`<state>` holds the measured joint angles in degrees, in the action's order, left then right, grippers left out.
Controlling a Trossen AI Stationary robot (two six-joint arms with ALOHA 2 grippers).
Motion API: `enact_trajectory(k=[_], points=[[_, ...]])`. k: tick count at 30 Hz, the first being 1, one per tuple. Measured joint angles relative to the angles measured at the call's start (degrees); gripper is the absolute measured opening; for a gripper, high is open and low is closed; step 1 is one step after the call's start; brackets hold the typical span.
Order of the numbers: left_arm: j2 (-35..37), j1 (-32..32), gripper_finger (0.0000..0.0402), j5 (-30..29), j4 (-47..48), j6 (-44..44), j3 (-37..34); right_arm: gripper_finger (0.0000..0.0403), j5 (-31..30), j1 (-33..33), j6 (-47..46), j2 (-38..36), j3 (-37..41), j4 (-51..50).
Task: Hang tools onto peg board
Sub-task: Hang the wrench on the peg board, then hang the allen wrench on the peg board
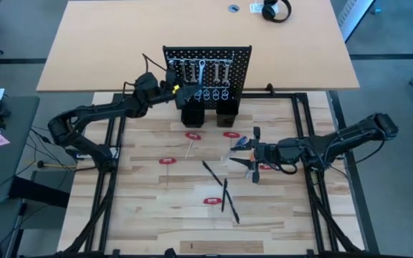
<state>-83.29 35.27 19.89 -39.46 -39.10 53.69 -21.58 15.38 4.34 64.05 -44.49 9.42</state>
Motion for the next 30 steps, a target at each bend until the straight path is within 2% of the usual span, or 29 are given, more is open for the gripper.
enact_trajectory(k=[5,8,30], points=[[0.0,0.0,0.016,2.4,0.0,-0.7,0.0,0.0152,0.0,0.0,-0.2,0.0,0.0,-0.4],[0.0,-0.2,0.0173,3.4,0.2,0.1,0.0,0.0152,0.0,0.0,-0.2,0.0,0.0,-0.5],[0.1,-6.3,0.0164,2.2,16.7,9.7,-0.5,0.0152,0.2,0.0,-1.3,0.0,0.0,-1.9]])
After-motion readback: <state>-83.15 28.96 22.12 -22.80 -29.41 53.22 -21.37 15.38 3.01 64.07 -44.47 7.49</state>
